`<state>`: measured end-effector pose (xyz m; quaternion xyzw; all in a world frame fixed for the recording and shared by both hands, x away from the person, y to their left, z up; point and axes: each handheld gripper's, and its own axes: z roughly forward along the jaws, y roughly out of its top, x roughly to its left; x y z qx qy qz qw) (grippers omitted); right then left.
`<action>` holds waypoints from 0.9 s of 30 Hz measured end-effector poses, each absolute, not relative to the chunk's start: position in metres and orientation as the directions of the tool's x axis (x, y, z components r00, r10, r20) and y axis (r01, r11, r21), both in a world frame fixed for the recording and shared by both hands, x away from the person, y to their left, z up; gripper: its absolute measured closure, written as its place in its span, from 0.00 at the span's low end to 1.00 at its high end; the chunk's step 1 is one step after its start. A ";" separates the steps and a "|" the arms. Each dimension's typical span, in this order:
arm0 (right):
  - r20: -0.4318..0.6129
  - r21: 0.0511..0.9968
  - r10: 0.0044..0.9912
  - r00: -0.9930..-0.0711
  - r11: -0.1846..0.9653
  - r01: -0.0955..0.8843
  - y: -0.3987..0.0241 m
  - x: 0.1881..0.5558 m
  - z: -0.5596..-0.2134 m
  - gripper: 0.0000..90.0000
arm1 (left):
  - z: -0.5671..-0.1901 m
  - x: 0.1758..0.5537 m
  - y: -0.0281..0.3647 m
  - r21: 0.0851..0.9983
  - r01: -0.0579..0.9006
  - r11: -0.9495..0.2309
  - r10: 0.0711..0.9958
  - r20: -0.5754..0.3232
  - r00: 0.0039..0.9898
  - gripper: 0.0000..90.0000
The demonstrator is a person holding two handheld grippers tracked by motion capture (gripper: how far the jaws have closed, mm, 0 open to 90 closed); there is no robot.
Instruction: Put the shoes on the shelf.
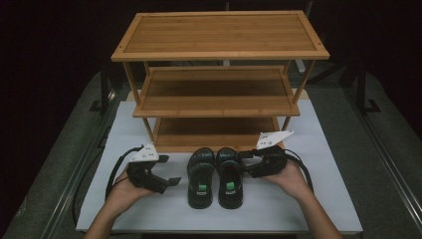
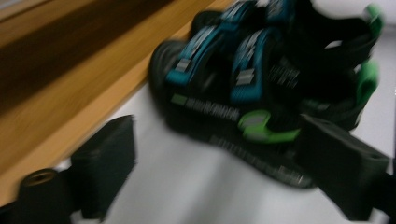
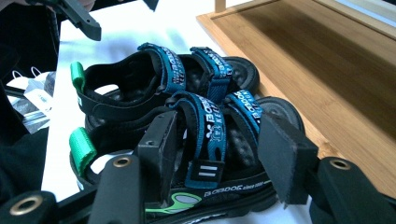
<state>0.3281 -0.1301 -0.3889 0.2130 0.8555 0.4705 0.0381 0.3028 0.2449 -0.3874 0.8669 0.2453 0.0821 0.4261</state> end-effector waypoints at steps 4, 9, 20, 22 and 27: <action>0.136 0.819 0.400 -0.906 0.470 0.330 -0.129 0.328 -0.390 0.53 | -0.382 0.311 0.229 0.780 0.323 -0.535 0.455 -0.056 0.889 0.20; 0.137 0.812 0.404 -0.905 0.477 0.336 -0.127 0.324 -0.395 0.57 | -0.382 0.317 0.206 0.772 0.286 -0.568 0.382 -0.061 0.922 0.32; 0.142 0.785 0.408 -0.902 0.508 0.353 -0.116 0.324 -0.406 0.73 | -0.396 0.322 0.186 0.744 0.280 -0.607 0.365 -0.053 0.930 0.74; 0.140 0.786 0.413 -0.900 0.506 0.355 -0.116 0.323 -0.406 0.74 | -0.396 0.322 0.186 0.747 0.282 -0.602 0.369 -0.053 0.928 0.76; 0.124 0.796 0.434 -0.892 0.493 0.350 -0.115 0.323 -0.403 0.76 | -0.391 0.322 0.186 0.767 0.277 -0.578 0.396 -0.033 0.918 0.78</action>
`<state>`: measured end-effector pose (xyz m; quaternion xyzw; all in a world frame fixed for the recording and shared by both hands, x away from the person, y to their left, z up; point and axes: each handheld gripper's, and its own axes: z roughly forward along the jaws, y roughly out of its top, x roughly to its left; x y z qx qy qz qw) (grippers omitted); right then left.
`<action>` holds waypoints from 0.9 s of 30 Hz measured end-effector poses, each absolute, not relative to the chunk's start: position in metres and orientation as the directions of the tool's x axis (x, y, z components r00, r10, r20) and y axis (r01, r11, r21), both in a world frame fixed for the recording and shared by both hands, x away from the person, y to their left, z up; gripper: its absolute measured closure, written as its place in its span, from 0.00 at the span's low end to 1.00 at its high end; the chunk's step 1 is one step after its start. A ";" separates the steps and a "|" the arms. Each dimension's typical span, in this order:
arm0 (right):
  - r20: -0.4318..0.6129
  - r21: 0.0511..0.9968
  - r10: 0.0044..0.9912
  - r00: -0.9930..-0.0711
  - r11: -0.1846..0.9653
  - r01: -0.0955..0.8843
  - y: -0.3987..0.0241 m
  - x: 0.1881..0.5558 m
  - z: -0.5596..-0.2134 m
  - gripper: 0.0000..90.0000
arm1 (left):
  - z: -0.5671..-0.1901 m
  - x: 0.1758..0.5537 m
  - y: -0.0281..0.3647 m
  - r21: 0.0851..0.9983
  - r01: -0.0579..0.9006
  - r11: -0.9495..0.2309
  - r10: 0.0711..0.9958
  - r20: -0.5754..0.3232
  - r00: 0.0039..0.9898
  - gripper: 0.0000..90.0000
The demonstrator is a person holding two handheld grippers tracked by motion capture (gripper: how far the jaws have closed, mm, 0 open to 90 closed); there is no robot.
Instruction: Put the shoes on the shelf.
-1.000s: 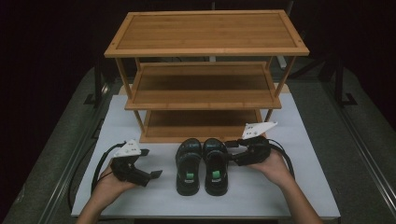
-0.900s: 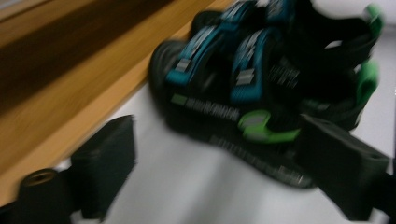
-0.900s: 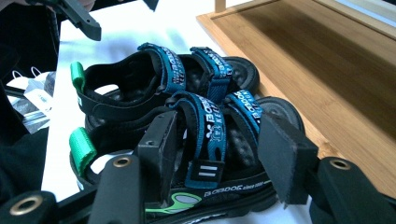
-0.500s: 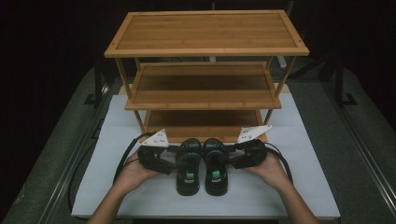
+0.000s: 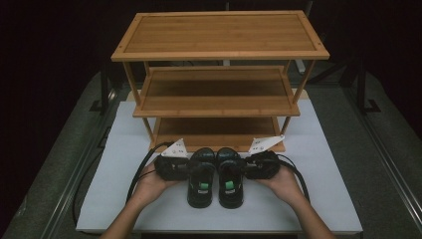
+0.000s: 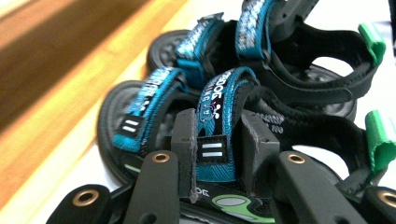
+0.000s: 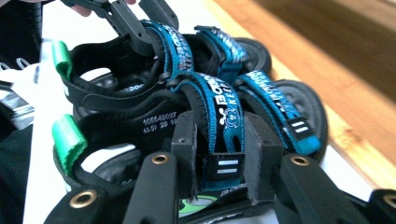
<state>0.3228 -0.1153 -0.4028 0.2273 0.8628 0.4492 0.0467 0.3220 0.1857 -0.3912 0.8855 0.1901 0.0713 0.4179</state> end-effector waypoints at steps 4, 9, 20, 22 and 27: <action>0.097 0.809 0.454 -0.886 0.482 0.336 -0.115 0.325 -0.397 0.77 | -0.385 0.325 0.185 0.784 0.269 -0.559 0.415 -0.017 0.910 0.78; 0.075 0.826 0.504 -0.861 0.452 0.337 -0.116 0.342 -0.391 0.77 | -0.378 0.336 0.182 0.811 0.252 -0.529 0.444 0.012 0.896 0.78; 0.045 0.866 0.585 -0.810 0.381 0.323 -0.113 0.377 -0.393 0.77 | -0.384 0.376 0.171 0.837 0.221 -0.501 0.516 0.083 0.853 0.78; 0.041 0.873 0.603 -0.797 0.366 0.322 -0.109 0.382 -0.396 0.76 | -0.388 0.381 0.169 0.845 0.227 -0.484 0.531 0.077 0.844 0.78; 0.048 0.871 0.611 -0.790 0.362 0.332 -0.108 0.385 -0.401 0.75 | -0.397 0.387 0.171 0.848 0.254 -0.465 0.541 0.045 0.840 0.77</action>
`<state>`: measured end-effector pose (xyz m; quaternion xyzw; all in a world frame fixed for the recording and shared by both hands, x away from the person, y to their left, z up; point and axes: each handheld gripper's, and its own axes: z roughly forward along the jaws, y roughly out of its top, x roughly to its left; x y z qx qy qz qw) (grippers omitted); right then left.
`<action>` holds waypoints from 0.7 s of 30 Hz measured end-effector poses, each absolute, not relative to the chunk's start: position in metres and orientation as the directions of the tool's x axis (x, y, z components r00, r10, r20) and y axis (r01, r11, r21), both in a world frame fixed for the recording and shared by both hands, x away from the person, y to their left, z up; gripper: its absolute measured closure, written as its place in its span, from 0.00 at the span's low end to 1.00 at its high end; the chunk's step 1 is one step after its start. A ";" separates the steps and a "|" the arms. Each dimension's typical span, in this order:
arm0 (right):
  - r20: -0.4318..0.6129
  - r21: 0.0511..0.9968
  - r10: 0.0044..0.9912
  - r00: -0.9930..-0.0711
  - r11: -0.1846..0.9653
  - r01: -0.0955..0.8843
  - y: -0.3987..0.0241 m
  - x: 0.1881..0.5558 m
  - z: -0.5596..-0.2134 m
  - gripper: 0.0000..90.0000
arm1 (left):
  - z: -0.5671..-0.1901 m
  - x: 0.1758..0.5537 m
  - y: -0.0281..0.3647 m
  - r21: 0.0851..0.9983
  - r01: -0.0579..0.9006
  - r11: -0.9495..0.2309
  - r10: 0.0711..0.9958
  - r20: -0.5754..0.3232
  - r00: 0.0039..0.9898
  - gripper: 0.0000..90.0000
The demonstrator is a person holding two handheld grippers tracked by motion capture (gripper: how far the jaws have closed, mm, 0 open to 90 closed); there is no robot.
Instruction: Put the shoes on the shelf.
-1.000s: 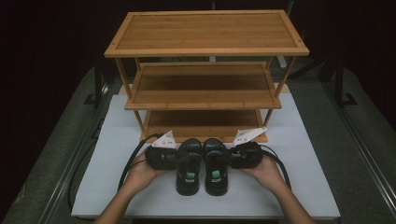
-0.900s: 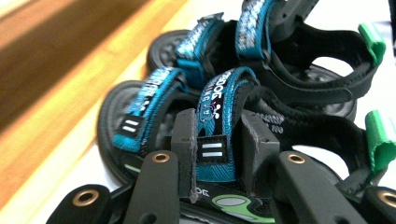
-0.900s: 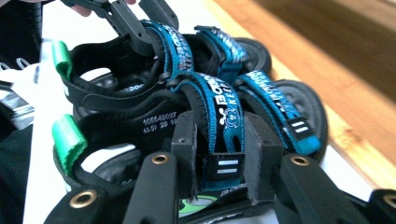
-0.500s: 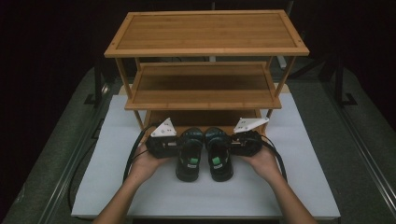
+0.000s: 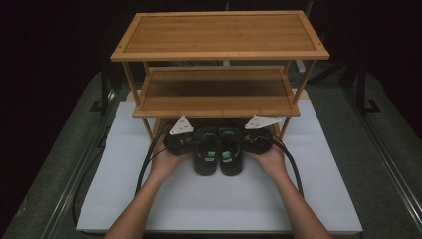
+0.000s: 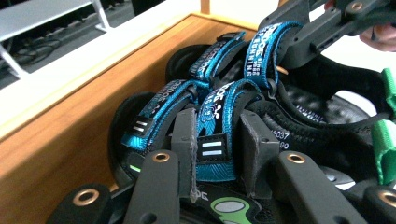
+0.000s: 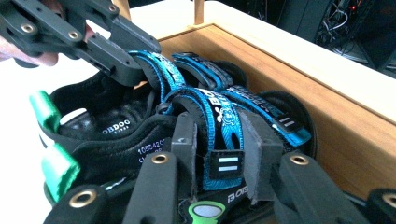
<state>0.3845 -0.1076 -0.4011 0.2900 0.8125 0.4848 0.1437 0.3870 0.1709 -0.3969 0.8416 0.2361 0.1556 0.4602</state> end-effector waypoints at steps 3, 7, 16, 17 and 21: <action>0.033 0.872 0.611 -0.791 0.370 0.322 -0.109 0.383 -0.400 0.65 | -0.396 0.387 0.172 0.850 0.260 -0.458 0.536 0.032 0.843 0.71; 0.032 0.863 0.620 -0.784 0.378 0.335 -0.112 0.381 -0.398 0.59 | -0.392 0.384 0.174 0.855 0.267 -0.445 0.531 0.012 0.847 0.57; 0.049 0.873 0.609 -0.792 0.360 0.330 -0.130 0.359 -0.384 0.51 | -0.379 0.361 0.187 0.857 0.268 -0.441 0.521 0.002 0.854 0.37; 0.049 0.874 0.609 -0.792 0.357 0.329 -0.132 0.356 -0.384 0.51 | -0.379 0.358 0.190 0.857 0.270 -0.440 0.522 -0.001 0.853 0.36; 0.084 0.865 0.605 -0.792 0.350 0.360 -0.144 0.341 -0.386 0.51 | -0.379 0.345 0.201 0.849 0.276 -0.452 0.523 0.001 0.852 0.31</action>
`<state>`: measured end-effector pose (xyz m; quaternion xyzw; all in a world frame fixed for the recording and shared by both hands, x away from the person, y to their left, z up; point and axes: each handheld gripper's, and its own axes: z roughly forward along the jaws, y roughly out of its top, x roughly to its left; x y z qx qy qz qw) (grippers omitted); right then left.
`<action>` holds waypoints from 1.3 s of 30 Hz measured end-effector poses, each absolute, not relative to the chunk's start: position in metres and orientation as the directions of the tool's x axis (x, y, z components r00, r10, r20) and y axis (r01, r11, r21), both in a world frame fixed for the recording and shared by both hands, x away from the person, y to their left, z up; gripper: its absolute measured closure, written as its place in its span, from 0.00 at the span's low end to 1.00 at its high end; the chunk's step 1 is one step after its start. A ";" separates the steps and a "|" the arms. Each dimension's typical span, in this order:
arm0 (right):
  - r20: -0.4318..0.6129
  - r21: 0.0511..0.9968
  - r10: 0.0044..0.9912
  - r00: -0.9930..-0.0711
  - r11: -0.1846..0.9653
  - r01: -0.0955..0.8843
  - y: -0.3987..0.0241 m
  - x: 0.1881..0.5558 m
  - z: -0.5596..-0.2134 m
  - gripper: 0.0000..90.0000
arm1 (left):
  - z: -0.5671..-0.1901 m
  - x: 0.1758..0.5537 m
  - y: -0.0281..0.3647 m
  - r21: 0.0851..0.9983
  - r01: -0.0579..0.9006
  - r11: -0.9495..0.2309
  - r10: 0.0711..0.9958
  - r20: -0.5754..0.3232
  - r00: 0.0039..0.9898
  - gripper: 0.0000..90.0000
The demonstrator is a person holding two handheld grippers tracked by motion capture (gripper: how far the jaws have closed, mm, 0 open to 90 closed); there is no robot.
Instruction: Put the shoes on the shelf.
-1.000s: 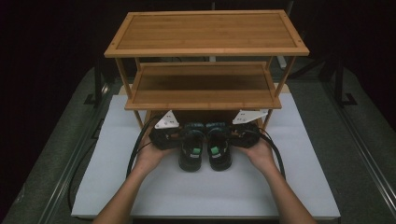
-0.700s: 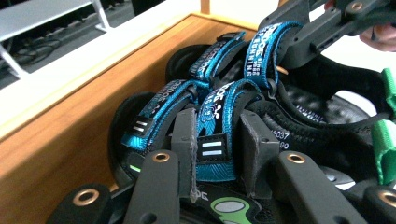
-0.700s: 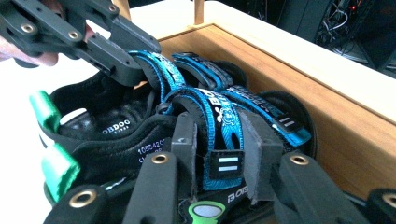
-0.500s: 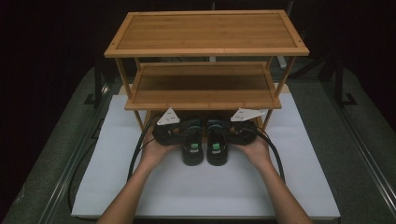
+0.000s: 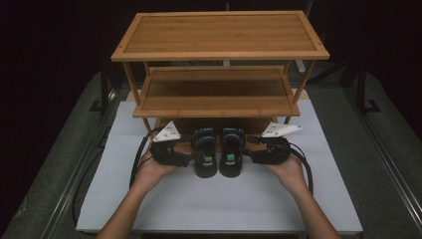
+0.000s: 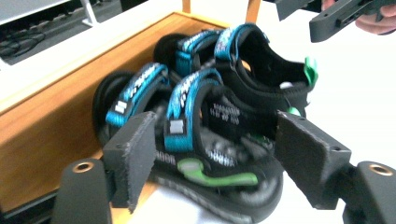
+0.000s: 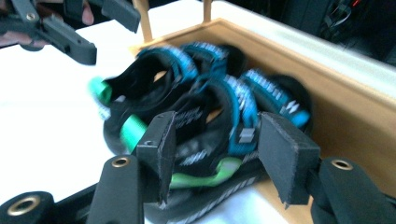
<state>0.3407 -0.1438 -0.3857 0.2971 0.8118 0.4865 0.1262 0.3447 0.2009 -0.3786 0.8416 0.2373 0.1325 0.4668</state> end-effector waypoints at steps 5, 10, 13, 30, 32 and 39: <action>0.085 0.847 0.621 -0.779 0.367 0.385 -0.151 0.327 -0.396 0.48 | -0.388 0.329 0.210 0.837 0.296 -0.461 0.535 -0.004 0.845 0.30; 0.114 0.810 0.636 -0.763 0.384 0.442 -0.149 0.324 -0.418 0.42 | -0.412 0.321 0.209 0.802 0.341 -0.490 0.545 -0.024 0.838 0.28; 0.122 0.791 0.641 -0.758 0.398 0.465 -0.146 0.325 -0.425 0.41 | -0.424 0.321 0.202 0.781 0.353 -0.516 0.551 -0.013 0.834 0.25; 0.086 0.724 0.624 -0.777 0.497 0.479 -0.115 0.322 -0.451 0.31 | -0.448 0.327 0.172 0.719 0.358 -0.596 0.559 0.052 0.827 0.17; 0.076 0.718 0.623 -0.779 0.507 0.476 -0.113 0.322 -0.452 0.31 | -0.448 0.328 0.172 0.718 0.358 -0.596 0.556 0.048 0.830 0.17; 0.094 0.761 0.614 -0.784 0.463 0.454 -0.119 0.323 -0.444 0.36 | -0.441 0.332 0.178 0.739 0.351 -0.575 0.554 0.035 0.832 0.18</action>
